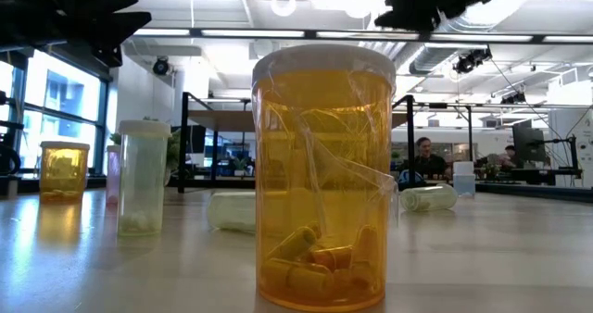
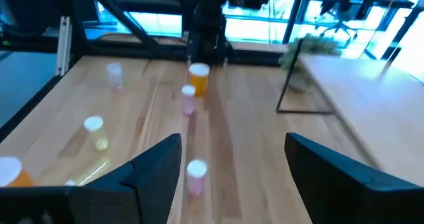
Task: Pick and place medicine bottles onto shelf by color
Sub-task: Put the top left pink pill bottle on the shelf
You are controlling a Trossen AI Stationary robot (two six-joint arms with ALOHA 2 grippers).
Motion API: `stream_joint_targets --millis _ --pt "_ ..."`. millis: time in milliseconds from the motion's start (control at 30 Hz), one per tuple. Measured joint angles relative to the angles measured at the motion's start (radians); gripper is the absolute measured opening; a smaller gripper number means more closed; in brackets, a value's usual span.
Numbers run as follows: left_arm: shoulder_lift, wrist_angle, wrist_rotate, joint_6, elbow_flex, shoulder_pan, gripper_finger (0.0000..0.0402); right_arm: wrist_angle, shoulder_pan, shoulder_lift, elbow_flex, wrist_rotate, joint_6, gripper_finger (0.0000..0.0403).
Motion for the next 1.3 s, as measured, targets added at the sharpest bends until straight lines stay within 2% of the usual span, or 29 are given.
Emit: stream_joint_targets --millis 167,433,733,933,1133,1200,1300 --pt "0.0 0.039 -0.034 -0.027 0.0 0.0 0.0166 0.027 0.016 0.004 -0.068 0.0 0.039 0.0261" --pt "0.013 0.089 -0.013 0.01 0.025 0.0 0.0165 0.024 0.045 -0.04 -0.056 0.004 0.035 0.0261" --pt "0.158 0.017 -0.012 0.062 0.17 0.0 0.0165 0.014 0.094 -0.058 -0.056 0.004 0.041 0.0261" --pt "0.318 -0.135 -0.012 0.061 0.336 0.0 0.0165 0.014 0.097 -0.058 -0.056 0.005 0.041 0.0261" --pt "0.484 -0.5 0.006 -0.019 0.54 0.0 0.0165 0.003 0.097 -0.058 -0.056 0.005 0.041 0.0261" --pt "0.539 -0.578 0.036 -0.056 0.577 -0.001 0.0165 -0.009 0.097 -0.058 -0.056 0.005 0.041 0.0261" --pt "0.612 -0.61 0.063 -0.121 0.589 -0.008 0.0165 -0.025 0.096 -0.058 -0.056 0.005 0.044 0.0261"
